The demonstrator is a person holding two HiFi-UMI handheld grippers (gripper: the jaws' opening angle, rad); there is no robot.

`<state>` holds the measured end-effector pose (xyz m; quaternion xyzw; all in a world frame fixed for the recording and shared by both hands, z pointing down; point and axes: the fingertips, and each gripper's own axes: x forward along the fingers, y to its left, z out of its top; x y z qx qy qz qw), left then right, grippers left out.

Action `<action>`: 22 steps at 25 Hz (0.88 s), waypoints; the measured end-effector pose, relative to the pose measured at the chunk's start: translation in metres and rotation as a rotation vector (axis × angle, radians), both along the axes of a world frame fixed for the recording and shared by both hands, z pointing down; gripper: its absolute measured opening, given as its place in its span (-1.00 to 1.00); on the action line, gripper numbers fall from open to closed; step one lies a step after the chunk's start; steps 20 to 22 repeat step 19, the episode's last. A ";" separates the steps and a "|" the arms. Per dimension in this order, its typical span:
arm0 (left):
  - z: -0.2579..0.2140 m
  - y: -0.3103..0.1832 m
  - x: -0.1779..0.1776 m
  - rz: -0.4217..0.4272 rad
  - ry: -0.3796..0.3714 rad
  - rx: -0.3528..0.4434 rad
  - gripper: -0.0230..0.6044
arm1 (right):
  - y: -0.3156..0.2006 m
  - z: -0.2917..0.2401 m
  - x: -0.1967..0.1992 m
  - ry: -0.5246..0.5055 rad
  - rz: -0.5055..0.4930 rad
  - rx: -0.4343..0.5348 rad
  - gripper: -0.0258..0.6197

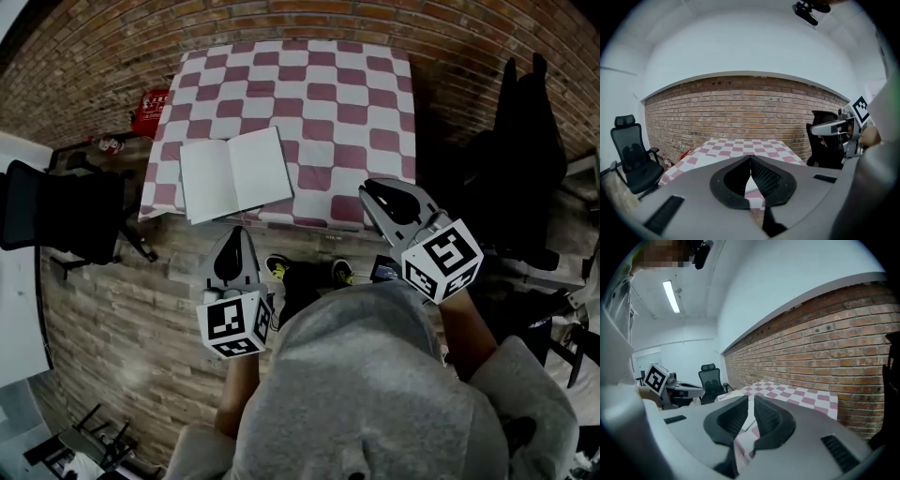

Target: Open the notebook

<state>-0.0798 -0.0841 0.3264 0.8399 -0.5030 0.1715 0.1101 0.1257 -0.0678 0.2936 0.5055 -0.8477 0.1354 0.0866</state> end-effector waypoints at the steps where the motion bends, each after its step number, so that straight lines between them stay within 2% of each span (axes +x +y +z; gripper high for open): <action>1: 0.000 0.004 0.004 0.001 0.000 0.001 -0.89 | 0.005 0.001 0.005 0.000 0.004 0.001 -0.75; 9: -0.004 0.025 0.014 -0.023 -0.023 0.020 -0.89 | 0.028 0.002 0.028 -0.056 0.022 0.001 -0.75; 22: -0.006 0.031 0.025 -0.030 -0.036 0.030 -0.89 | 0.032 0.000 0.043 -0.049 0.023 0.017 -0.75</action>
